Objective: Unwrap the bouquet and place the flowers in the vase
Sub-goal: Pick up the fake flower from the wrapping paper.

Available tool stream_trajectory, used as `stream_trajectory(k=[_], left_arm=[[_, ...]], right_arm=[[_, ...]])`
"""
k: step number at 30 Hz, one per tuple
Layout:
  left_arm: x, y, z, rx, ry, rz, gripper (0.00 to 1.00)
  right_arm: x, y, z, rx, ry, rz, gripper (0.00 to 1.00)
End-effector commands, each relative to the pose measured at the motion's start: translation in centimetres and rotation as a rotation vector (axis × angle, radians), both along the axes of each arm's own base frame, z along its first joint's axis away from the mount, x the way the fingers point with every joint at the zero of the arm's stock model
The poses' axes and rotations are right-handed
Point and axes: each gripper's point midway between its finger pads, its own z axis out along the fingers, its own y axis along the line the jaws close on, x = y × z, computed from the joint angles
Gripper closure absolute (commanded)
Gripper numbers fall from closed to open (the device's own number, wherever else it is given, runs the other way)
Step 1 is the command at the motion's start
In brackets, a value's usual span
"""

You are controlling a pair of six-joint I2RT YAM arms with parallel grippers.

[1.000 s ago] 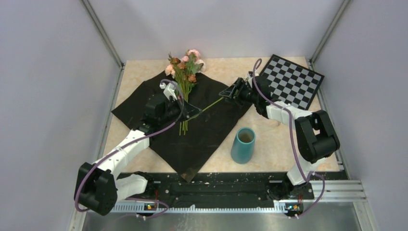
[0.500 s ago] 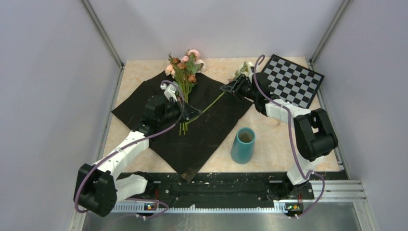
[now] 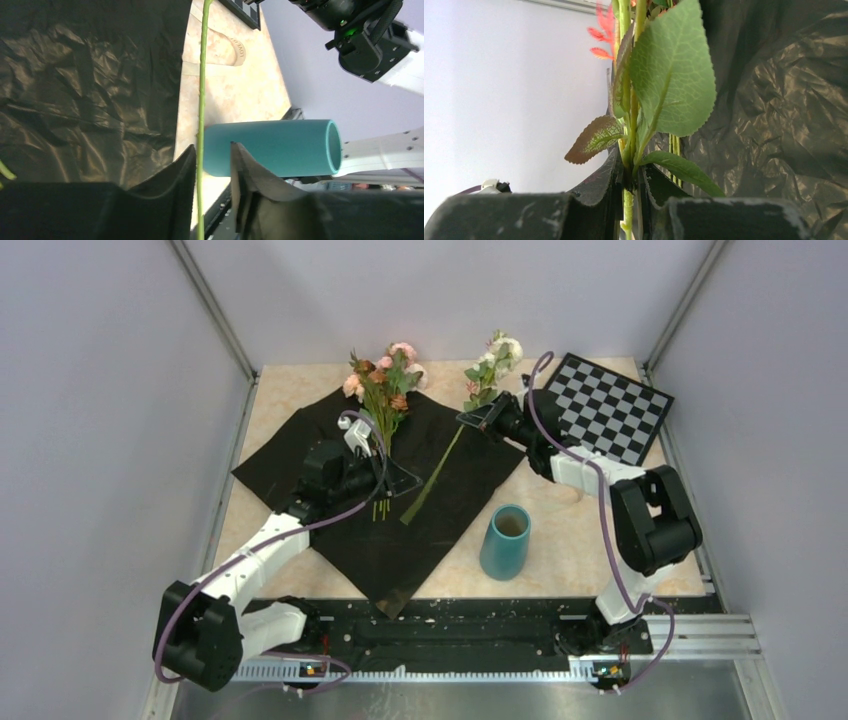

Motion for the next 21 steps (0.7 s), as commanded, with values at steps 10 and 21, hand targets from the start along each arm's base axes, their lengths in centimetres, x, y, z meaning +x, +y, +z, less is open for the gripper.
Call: stream_trajectory(k=[10,21], left_arm=[[1.9,2.8,4.3,0.182,-0.142,0.055,0.01],[7.1,18.5,4.8,0.286,-0.010,0.423,0.01]], right_arm=[[-4.5,-1.6,16.0,-0.025,-0.504,0.048,1.00],[-11.9,-6.5,24.5,-0.449,-0.866,0.091,1.00]])
